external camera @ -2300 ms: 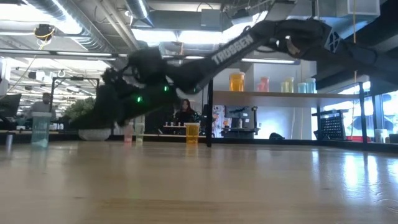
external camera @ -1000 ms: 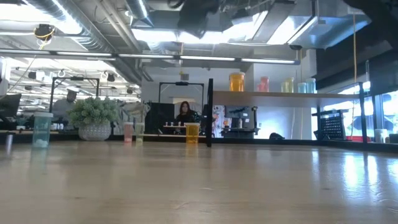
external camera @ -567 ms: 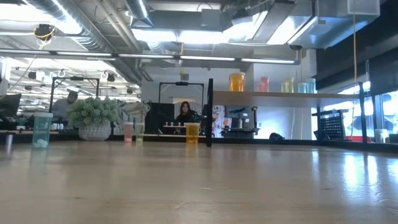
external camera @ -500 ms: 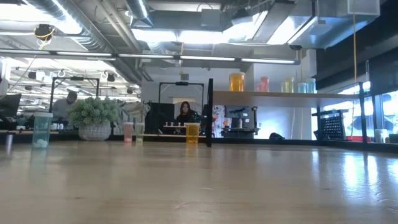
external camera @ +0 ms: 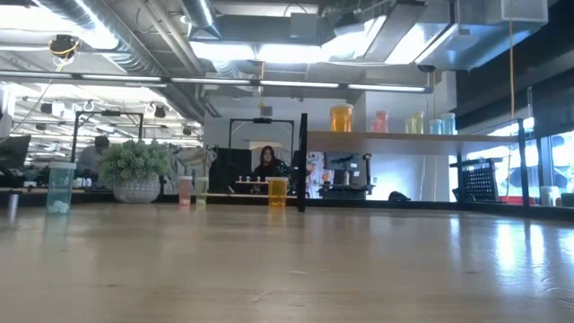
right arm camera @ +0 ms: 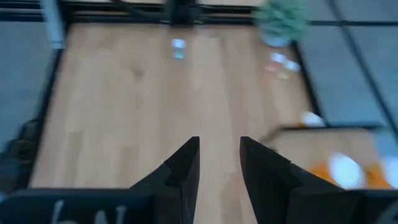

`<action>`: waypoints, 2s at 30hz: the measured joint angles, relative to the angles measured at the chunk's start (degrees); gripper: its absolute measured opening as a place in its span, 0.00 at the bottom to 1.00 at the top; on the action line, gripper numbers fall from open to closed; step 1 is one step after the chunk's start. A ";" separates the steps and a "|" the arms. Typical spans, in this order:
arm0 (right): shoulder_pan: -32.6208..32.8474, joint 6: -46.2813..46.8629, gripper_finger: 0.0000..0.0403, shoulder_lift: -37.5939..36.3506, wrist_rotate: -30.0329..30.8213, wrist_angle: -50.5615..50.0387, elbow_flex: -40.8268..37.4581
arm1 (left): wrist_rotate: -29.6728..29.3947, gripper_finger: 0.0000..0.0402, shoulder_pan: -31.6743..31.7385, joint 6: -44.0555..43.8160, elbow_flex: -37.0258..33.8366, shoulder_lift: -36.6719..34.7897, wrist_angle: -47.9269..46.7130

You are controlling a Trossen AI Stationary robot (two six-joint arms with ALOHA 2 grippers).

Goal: Pick and place medicine bottles onto shelf by color
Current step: Put the blue pill bottle on the shelf aligned with the other blue pill bottles

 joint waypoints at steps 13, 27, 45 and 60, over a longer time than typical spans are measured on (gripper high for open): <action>6.56 9.10 0.29 -17.12 12.26 16.64 -28.52 | 0.00 0.18 0.00 0.00 0.00 0.02 0.02; 6.58 12.31 0.29 -27.24 0.99 28.63 -51.15 | 0.04 0.18 0.02 -0.07 0.00 0.02 0.08; 6.58 15.73 0.29 -26.87 1.22 28.73 -51.17 | 0.60 0.18 0.02 -9.12 -0.02 6.32 -0.02; 6.58 15.70 0.29 -26.84 1.22 28.69 -51.15 | 4.46 0.18 0.09 -10.18 -0.02 12.13 0.53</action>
